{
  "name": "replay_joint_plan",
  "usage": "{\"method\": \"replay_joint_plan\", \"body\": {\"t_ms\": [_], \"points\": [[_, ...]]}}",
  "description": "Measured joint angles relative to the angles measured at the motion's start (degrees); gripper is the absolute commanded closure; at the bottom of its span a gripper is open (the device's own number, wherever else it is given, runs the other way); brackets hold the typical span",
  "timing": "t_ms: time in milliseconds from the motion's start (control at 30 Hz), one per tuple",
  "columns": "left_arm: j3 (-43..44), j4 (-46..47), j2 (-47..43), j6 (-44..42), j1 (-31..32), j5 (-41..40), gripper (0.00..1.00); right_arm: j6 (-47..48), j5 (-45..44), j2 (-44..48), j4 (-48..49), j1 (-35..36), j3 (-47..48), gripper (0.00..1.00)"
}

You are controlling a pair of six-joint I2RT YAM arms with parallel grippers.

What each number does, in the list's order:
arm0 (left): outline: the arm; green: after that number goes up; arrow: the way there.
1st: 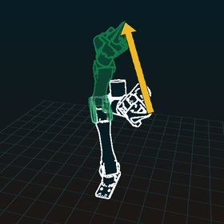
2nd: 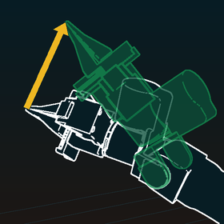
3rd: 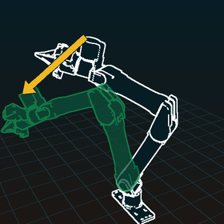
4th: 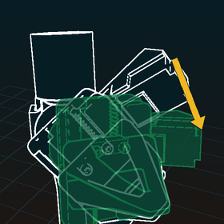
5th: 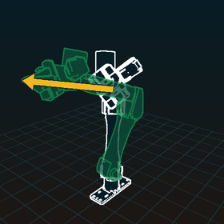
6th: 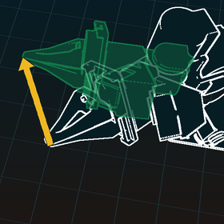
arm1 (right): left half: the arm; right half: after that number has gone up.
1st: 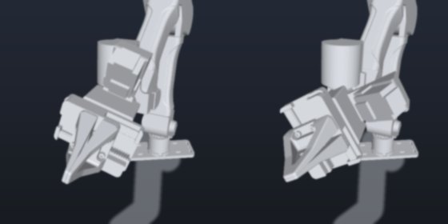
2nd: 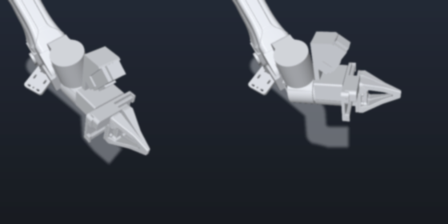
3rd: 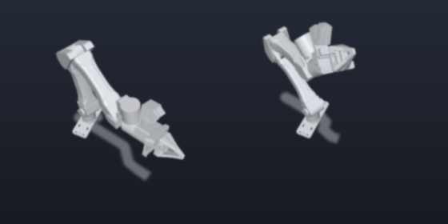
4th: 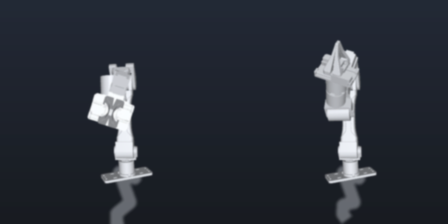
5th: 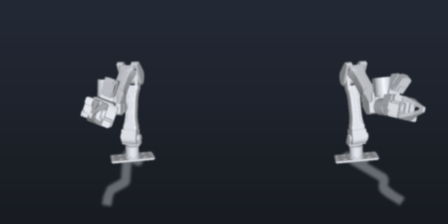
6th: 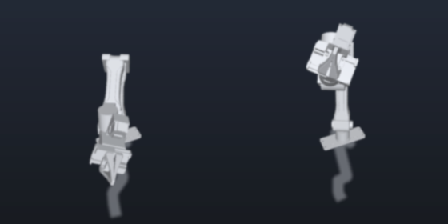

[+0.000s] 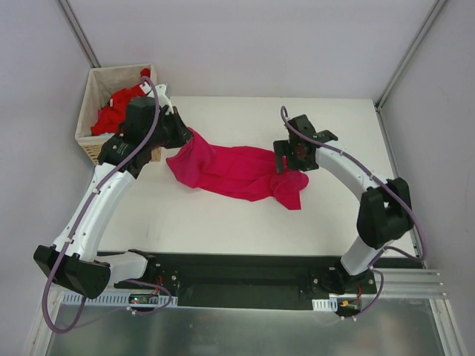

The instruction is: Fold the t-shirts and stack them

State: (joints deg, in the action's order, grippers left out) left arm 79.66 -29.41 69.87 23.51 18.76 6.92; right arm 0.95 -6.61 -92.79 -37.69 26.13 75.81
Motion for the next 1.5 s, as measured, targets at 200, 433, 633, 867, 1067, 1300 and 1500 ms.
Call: {"method": "replay_joint_plan", "body": {"t_ms": [200, 433, 633, 867, 1067, 1300, 1500], "points": [[-0.98, -0.02, -0.13, -0.09, 0.0, -0.39, 0.98, -0.07, 0.02, -9.92, 1.7, 0.0, 4.13, 0.25], [-1.66, -0.02, -0.24, -0.57, -0.02, -2.01, 0.98, -1.53, -0.33, -12.09, 2.56, 0.0, 4.61, 0.76], [-1.84, -0.02, -0.35, -0.63, -0.02, -3.04, 0.98, -2.27, -1.62, -11.98, 3.39, -0.02, 3.17, 0.99], [-2.36, -0.22, -3.39, -0.63, 0.0, -3.02, 1.0, -2.1, -4.83, -2.19, 1.75, 0.22, 0.59, 1.0], [-1.79, -0.5, -11.15, -1.92, 0.0, -2.47, 1.0, 0.13, -8.63, 11.5, -2.84, 1.84, 11.28, 0.99], [-1.16, 0.0, -22.82, -2.38, 0.0, -0.09, 1.0, 2.73, -10.36, 26.16, -7.02, 3.87, 17.81, 0.99], [-0.52, 1.09, -31.26, -2.56, 0.0, 1.99, 1.0, 3.69, -10.49, 32.76, -11.98, 6.23, 17.73, 0.99]]}}
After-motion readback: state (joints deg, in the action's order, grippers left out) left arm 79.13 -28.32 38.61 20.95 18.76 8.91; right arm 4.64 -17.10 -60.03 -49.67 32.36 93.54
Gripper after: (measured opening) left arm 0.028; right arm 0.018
